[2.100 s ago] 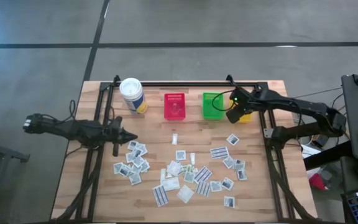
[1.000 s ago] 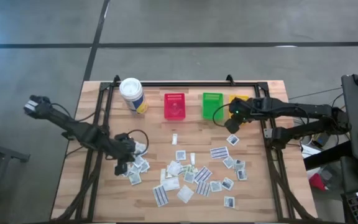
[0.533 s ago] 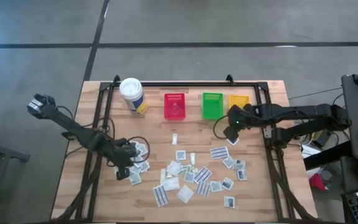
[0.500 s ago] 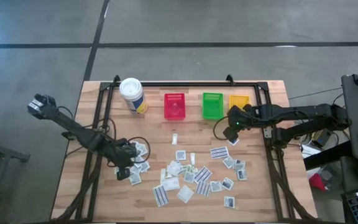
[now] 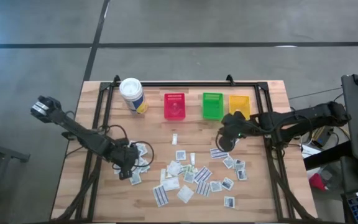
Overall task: Pick & Place First Aid Supplies
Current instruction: Put the alcohol pad in the green bin
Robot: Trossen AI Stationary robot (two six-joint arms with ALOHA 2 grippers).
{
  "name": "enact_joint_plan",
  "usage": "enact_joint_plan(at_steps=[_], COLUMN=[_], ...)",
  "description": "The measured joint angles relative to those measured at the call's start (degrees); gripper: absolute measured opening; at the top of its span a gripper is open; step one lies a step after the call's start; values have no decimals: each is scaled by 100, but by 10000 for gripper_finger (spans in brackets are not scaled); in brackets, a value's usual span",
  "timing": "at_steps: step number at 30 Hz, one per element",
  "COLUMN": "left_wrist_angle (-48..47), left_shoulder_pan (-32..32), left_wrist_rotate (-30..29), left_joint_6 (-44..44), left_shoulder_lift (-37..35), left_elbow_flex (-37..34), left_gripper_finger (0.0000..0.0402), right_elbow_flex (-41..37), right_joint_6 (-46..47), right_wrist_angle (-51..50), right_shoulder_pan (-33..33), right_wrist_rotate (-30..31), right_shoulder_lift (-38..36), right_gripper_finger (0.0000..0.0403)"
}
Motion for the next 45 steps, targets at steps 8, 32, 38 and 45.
enact_joint_plan(at_steps=[8, 32, 38, 45], left_wrist_angle=[531, 1121, 1154, 999], left_shoulder_pan=[109, 264, 269, 297], left_wrist_rotate=[-386, -983, -1059, -1335], left_joint_6=[16, 482, 645, 672], left_shoulder_lift=[-49, -84, -82, -10], left_elbow_flex=[-552, -1007, -821, -799], left_gripper_finger=[0, 0, 0, 0], right_elbow_flex=[-336, -1813, -1804, -1802], right_joint_6=[-68, 38, -35, -94], right_wrist_angle=[1207, 4209, 4229, 4223], right_shoulder_pan=[228, 259, 260, 257], right_wrist_rotate=[13, -63, -61, -54], right_shoulder_lift=[4, 7, 7, 7], right_gripper_finger=[57, 56, 57, 57])
